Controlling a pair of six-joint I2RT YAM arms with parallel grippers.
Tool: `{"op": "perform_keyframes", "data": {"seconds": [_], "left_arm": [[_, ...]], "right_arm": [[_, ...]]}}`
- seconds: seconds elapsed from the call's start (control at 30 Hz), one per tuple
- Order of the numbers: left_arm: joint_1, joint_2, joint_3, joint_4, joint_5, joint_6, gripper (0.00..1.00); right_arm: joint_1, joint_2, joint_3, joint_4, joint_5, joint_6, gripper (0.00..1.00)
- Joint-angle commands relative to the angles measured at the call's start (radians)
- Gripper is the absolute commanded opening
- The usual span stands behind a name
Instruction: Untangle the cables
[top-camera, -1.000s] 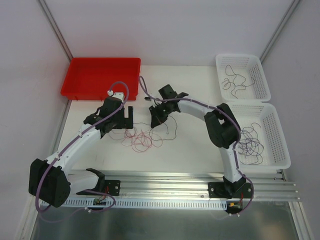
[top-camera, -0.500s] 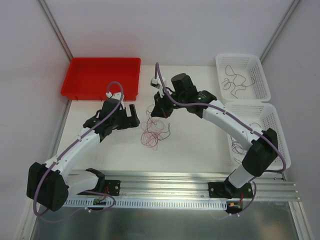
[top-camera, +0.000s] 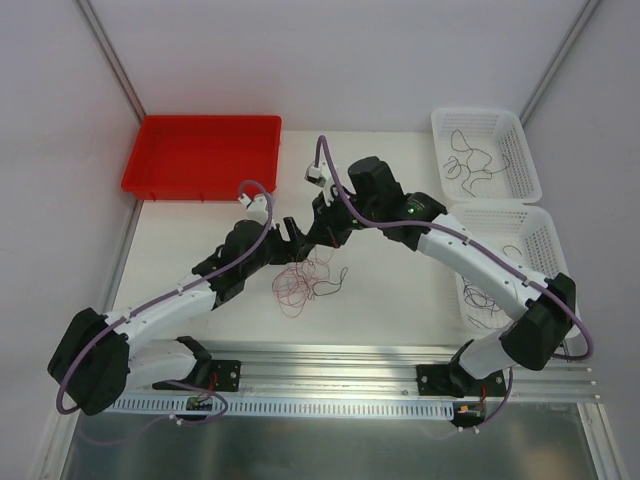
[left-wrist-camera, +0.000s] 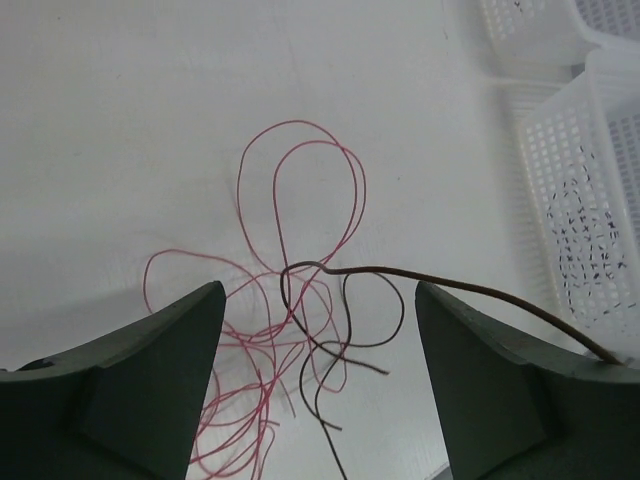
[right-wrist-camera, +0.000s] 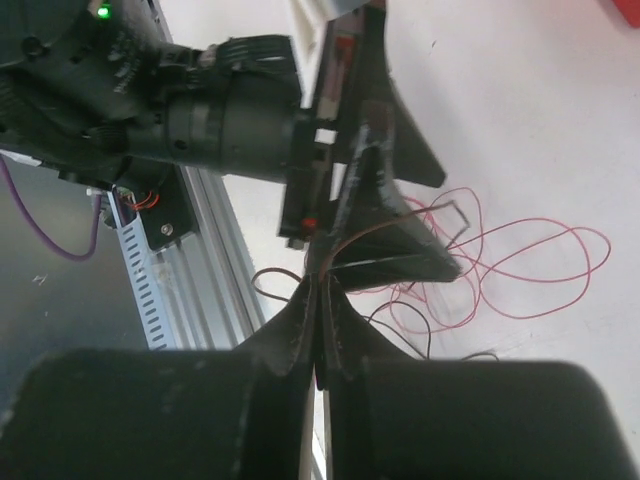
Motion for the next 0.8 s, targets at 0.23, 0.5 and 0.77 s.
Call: {"op": "perform_keyframes", "data": {"seconds": [0.23, 0.5, 0.77], "left_arm": [[-0.055, 0.162, 0.016, 0.202, -0.206, -0.18, 0.34], [-0.092, 0.268, 0.03, 0.232, -0.255, -0.268, 0.2], [-0.095, 0.316, -0.03, 0.185, -0.308, -0.368, 0.17]], "right_arm": [[0.024, -0.122, 0.024, 0.029, 0.003, 0.044, 0.01], [0.026, -0.168, 0.095, -0.007, 0.032, 0.036, 0.01], [0.008, -0.214, 0.297, -0.155, 0.239, -0.036, 0.01]]}}
